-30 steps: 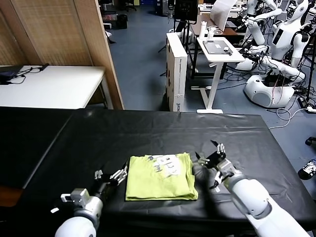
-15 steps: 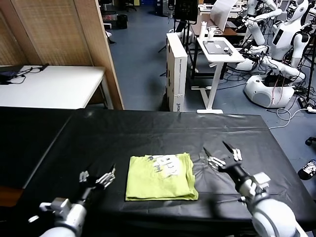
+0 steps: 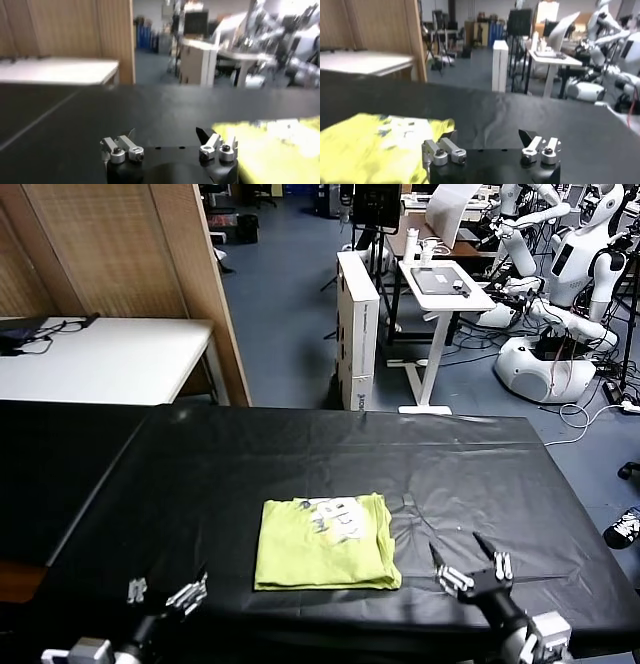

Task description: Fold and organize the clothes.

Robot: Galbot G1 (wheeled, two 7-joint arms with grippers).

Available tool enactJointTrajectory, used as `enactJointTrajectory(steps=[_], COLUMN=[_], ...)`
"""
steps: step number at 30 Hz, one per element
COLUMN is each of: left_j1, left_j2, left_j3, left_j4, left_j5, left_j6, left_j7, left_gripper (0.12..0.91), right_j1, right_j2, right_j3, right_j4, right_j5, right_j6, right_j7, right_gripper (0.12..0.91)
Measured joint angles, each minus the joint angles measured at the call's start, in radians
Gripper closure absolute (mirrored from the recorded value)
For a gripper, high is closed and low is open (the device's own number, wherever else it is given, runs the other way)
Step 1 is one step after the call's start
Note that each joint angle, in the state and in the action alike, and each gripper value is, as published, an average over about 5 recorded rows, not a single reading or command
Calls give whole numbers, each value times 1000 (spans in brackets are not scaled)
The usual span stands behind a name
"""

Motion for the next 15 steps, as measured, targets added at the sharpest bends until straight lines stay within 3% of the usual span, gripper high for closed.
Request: enactJointTrajectory(steps=[15], left_j1=[16], left_j2=[-5], left_j3=[9], left_j4=[-12], left_j5=[0], left_j6=[11], left_j7=[0], left_gripper=[123], right_j1=[-52], right_j2=[28], right_j3=[-23], right_j4=[7], right_j5=[-15], right_j6=[32], right_j7=[17], right_gripper=[118])
